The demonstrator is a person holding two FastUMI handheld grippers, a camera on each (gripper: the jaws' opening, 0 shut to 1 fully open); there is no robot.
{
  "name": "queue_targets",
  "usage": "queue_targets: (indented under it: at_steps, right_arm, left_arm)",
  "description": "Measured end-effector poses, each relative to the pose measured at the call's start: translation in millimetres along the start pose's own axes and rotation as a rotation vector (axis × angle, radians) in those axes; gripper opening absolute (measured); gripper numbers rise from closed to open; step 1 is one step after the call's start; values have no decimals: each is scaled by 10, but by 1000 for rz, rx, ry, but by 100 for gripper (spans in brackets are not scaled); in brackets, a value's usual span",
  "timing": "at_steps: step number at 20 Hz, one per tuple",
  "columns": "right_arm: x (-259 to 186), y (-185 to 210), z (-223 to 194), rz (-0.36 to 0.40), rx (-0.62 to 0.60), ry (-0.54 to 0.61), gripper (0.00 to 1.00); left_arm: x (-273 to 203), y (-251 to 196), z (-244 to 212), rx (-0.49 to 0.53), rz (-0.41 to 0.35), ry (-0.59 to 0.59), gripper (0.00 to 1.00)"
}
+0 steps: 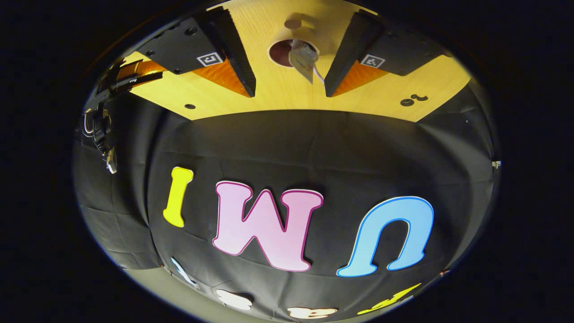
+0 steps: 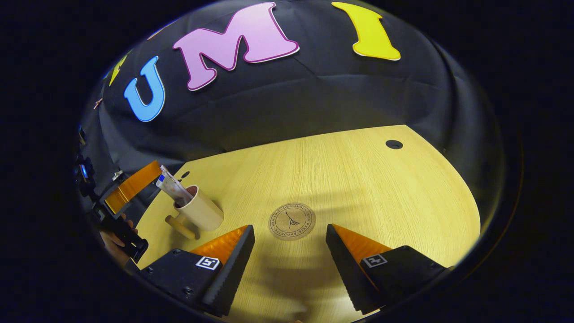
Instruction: Put the toothbrush and toothpaste on the desktop into the cup, then pick up the cup and place it on the coaster on the desktop.
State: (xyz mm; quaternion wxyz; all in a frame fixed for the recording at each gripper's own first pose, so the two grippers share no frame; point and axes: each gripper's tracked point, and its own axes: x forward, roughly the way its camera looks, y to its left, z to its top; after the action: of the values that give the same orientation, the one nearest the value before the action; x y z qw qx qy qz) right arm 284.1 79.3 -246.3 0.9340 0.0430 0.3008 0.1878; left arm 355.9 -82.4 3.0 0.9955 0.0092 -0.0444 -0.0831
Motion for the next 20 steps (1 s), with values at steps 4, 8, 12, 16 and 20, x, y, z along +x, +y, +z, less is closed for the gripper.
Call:
queue_targets:
  at_steps: [4,8,12,16,20]
  right_arm:
    - [-33,-46,12,-4,13,4,98]
    - [-100,-103,41,-5,29,-2,98]
    - [-207,-238,68,-29,37,-26,98]
    - [-303,-396,-15,-53,77,-17,98]
    - [-416,-645,-107,-96,134,-19,98]
  left_arm:
    - [-119,101,-110,3,18,94,98]
    - [-191,170,-391,7,28,255,98]
    - [-239,229,-776,32,41,460,98]
    - [-215,159,-999,-3,35,592,98]
    - [-169,160,-1177,-60,40,731,98]
